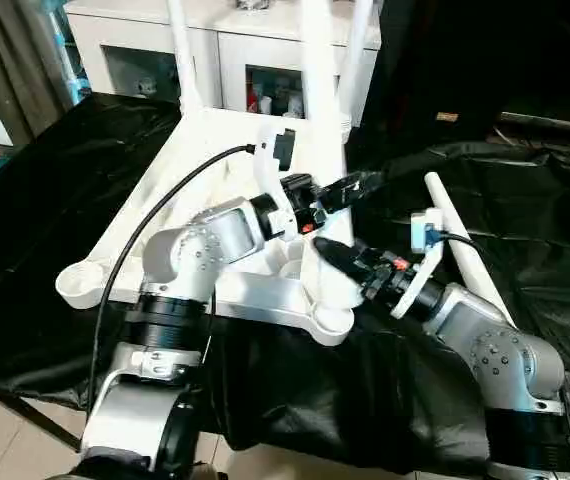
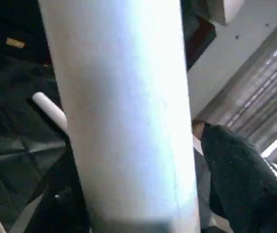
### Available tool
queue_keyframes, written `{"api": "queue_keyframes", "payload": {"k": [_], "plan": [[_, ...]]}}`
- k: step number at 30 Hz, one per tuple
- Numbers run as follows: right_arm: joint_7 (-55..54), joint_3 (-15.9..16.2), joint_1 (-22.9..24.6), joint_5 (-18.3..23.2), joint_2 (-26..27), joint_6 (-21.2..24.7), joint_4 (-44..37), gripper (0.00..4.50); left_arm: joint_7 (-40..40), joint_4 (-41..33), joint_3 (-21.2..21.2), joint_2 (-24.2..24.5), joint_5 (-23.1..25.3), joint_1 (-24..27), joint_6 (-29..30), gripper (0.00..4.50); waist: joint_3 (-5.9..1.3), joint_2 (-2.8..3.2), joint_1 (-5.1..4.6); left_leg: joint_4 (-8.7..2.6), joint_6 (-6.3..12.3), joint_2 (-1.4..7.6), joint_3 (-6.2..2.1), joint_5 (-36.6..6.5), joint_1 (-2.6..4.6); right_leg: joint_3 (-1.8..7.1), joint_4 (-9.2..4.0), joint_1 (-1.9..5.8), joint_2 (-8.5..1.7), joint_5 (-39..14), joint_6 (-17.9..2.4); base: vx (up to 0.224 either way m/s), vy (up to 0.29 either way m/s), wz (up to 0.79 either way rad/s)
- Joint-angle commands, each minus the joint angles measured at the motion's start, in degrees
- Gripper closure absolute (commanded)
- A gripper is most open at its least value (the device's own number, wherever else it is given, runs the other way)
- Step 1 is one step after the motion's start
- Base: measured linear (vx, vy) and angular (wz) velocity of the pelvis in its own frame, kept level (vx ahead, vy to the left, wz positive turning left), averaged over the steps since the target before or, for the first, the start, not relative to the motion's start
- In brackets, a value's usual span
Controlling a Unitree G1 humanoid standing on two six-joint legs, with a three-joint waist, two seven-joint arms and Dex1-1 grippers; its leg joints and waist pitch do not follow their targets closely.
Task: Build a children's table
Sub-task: Pick table leg
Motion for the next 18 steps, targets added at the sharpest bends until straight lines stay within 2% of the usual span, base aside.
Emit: {"api": "queue_keyframes", "payload": {"k": [1, 7, 14, 18], "plan": [[0.49, 0.66, 0.4, 0.8, -0.63, 0.39, -1.26, 2.56, -2.39, -2.09, -0.05, -0.21, -2.26, -0.34, 1.33, 1.54, -3.73, 0.07, 0.2, -4.11, -1.26, 0.77, -0.74, -13.77, 1.28, 1.45, -4.85, 2.45, -2.2, -10.69, -10.24, 0.0, 0.0, 0.0], [3.24, 1.8, 0.95, 3.01, -2.79, 1.47, -1.87, 2.56, -13.11, -4.92, 0.11, 2.21, -7.76, 1.1, 2.68, 1.99, -3.68, -0.03, 0.21, -4.21, -1.05, 0.84, -0.67, -13.52, 1.28, 1.5, -4.86, 2.35, -2.19, -10.66, -10.36, 0.0, 0.0, 0.0], [5.26, 2.8, 1.21, 4.28, -4.41, 2.46, -2.57, 2.57, -21.1, -5.43, -2.95, 5.15, -8.52, 2.06, 3.45, 2.52, -3.64, -0.02, 0.16, -4.35, -1.37, 0.91, -0.68, -13.79, 1.33, 1.55, -4.92, 2.26, -2.25, -11.45, -9.95, 0.0, 0.0, 0.0], [6.07, 3.61, 1.93, 5.34, -5.32, 3.01, -3.63, 2.57, -25.89, -4.92, -2.2, 5.61, -10.95, 1.74, 4.17, 2.55, -3.57, 0.06, 0.17, -4.45, -1.67, 0.91, -0.64, -14.19, 1.4, 1.59, -4.98, 2.22, -2.22, -12.13, -9.81, 0.0, 0.0, 0.0]]}}
